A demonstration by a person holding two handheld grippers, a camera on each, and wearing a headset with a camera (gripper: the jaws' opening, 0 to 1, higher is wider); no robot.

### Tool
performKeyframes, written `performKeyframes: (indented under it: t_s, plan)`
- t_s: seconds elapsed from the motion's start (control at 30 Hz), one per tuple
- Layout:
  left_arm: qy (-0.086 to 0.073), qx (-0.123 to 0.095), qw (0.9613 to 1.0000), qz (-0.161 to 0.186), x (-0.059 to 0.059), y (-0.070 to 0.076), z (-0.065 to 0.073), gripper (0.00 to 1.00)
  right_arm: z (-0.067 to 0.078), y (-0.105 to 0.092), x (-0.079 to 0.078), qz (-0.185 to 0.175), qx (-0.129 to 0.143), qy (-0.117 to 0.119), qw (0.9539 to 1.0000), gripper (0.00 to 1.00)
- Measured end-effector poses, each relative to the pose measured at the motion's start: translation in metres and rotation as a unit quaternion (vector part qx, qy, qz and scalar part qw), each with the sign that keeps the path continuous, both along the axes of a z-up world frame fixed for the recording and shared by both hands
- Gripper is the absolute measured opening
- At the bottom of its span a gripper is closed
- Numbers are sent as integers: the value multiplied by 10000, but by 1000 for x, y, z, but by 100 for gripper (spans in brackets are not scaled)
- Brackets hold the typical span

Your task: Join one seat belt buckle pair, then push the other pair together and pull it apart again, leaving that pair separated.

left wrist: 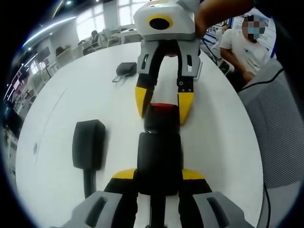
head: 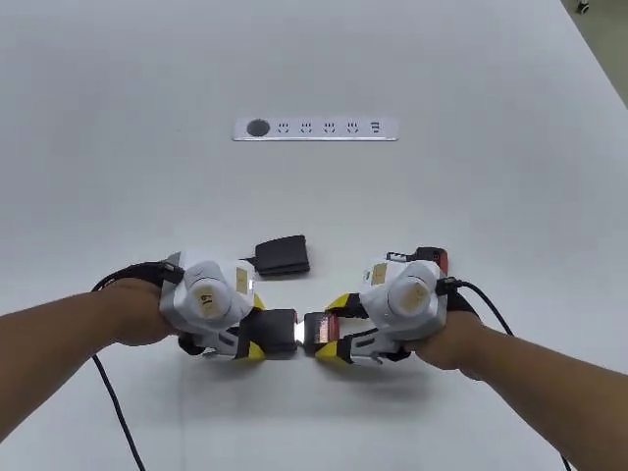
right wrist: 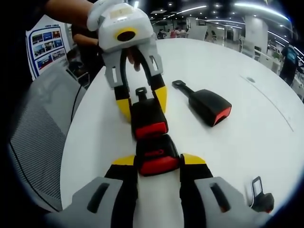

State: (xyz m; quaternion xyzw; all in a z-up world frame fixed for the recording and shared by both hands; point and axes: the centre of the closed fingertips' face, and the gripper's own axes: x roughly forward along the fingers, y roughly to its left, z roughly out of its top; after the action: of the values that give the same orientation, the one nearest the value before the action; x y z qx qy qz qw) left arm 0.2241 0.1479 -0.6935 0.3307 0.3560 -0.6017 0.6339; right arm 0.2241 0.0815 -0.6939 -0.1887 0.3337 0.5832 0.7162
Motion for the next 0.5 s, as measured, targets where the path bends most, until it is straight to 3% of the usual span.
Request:
performKeyframes:
  t_s: [0.1,0.27,0.5]
  plan:
    - [-5,-43,9999,-111,-1,1,0,33,-1,1,-1,131,-153,-16,9998,32]
    - [10,-50,9994,-336,-2,1,1,33,0,2,-4,201,-186,-5,9996,32]
    - [37,-376,9989,-269,-4,2,3,33,3,2,-9,79,85,-201,9997,32]
